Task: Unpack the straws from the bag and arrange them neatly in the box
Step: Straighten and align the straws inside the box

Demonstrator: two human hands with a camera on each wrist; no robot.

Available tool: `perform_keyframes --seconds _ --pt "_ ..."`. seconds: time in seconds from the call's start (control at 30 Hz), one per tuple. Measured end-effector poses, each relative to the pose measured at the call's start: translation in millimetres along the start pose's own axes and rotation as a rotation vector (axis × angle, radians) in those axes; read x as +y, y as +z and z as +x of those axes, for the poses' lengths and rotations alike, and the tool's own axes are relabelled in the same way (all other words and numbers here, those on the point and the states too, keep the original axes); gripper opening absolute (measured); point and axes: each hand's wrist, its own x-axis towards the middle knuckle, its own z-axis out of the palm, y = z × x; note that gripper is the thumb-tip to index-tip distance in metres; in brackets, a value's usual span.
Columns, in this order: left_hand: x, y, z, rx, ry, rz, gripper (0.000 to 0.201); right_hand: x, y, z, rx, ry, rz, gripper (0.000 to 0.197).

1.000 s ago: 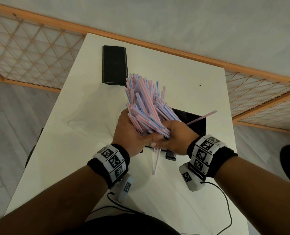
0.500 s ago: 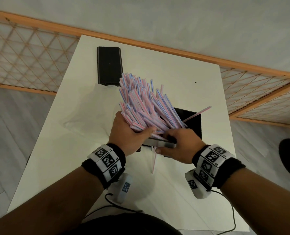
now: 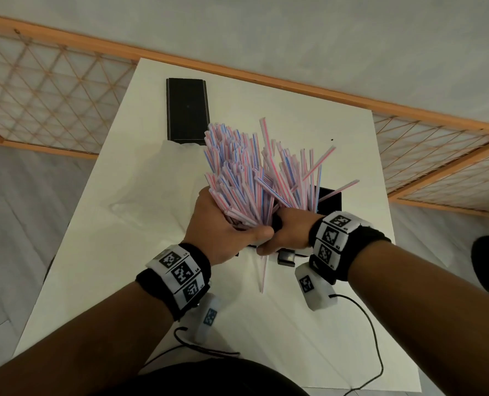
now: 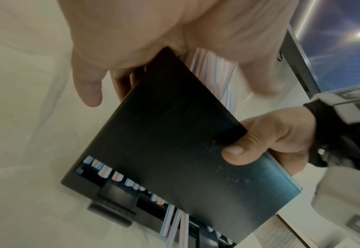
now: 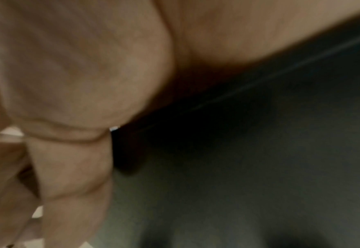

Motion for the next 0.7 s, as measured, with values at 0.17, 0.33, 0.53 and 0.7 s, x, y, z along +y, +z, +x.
perform_keyframes --seconds 0.17,0.33,0.53,0.7 --pt "-24.0 1.0 7.4 0.057 -0.042 0.096 0.090 -5.3 -3.4 1.9 -0.018 0.009 0.074 0.033" --pt "-26.6 1.6 8.3 0.076 -0.031 0.080 0.092 -5.1 -3.3 4.7 -0.020 0.020 0.082 0.079" --pt "-27.7 1.1 12.4 0.035 -0.055 0.027 0.084 -6.6 -0.9 -0.4 -0.028 -0.072 0.201 0.067" --pt "-29.3 0.4 11.7 0.043 -0.072 0.041 0.090 -8.0 0.1 -2.0 0.026 -0.117 0.147 0.061"
